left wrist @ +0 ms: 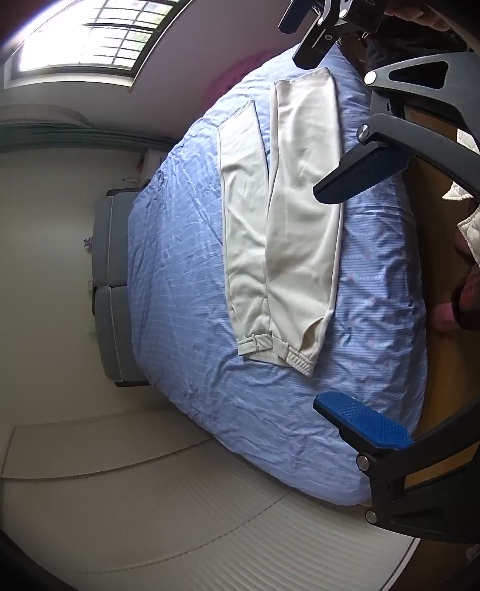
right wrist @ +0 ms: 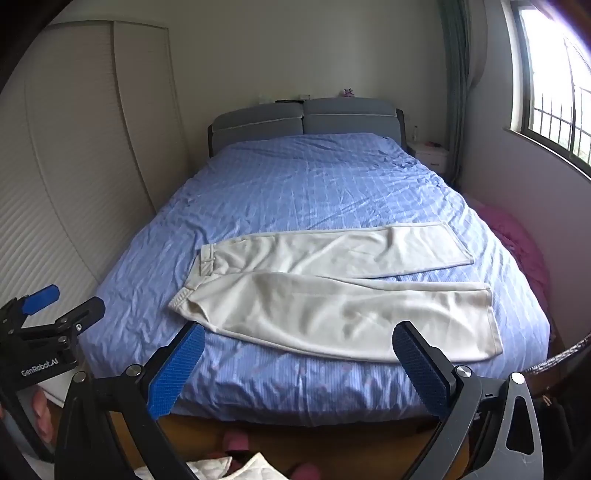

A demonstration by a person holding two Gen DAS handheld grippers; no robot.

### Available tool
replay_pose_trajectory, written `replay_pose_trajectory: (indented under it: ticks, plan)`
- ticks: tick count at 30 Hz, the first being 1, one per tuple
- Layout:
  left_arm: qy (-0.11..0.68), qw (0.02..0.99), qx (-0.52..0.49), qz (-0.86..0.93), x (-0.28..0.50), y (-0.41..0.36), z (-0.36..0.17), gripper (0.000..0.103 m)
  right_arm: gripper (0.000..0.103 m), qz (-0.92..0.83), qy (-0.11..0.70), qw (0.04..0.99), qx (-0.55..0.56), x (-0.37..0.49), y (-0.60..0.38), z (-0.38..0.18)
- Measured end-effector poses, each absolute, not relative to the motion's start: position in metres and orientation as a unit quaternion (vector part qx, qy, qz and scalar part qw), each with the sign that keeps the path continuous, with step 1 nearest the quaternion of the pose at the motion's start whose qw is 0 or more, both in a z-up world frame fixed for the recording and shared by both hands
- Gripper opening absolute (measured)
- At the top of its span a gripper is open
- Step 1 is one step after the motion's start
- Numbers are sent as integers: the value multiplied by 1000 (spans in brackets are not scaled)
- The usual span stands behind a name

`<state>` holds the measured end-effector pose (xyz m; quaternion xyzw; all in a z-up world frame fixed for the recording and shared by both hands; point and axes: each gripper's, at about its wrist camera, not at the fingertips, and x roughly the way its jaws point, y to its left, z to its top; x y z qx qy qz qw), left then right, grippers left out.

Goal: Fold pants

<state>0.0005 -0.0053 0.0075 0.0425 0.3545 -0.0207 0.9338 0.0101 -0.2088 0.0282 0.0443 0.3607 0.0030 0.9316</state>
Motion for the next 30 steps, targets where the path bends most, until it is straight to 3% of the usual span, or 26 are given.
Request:
replay_pose_trajectory:
  ticks: [30]
  plan:
    - [344,938,31,-21,8,1,20,103,103,4,347,937,46,15,-210,40]
